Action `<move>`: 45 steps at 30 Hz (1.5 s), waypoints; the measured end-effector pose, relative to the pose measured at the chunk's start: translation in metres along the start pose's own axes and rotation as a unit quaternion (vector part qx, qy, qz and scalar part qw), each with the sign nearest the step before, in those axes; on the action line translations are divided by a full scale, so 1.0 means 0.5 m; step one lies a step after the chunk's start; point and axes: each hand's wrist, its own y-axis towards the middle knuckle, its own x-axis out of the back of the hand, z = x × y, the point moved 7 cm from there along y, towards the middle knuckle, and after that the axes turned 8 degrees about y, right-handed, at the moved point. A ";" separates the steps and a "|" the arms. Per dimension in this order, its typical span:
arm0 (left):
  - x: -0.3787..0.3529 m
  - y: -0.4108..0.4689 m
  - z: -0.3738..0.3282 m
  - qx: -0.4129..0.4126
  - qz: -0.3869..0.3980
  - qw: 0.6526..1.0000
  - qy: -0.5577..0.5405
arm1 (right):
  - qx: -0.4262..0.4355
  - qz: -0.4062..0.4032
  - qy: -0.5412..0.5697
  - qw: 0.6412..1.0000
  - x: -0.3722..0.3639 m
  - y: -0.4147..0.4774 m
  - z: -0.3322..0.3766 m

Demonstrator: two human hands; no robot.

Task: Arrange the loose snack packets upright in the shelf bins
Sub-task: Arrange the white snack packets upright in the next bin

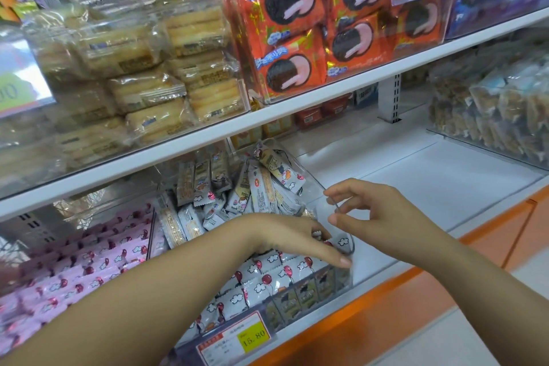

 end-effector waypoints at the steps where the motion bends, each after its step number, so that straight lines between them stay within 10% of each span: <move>1: -0.002 -0.003 0.005 -0.003 -0.008 1.000 -0.017 | -0.001 0.000 0.001 1.000 -0.001 -0.001 -0.001; 14: 0.027 -0.042 0.064 -0.058 -0.200 0.933 -0.292 | -0.013 0.007 0.006 1.000 -0.004 0.000 0.000; 27: 0.082 -0.037 0.018 0.013 -0.385 0.923 0.013 | -0.011 -0.004 0.000 1.000 -0.005 0.001 0.005; 45: 0.071 -0.241 0.077 -0.150 -0.534 0.820 -0.143 | 0.002 0.009 0.016 1.000 -0.017 0.003 0.005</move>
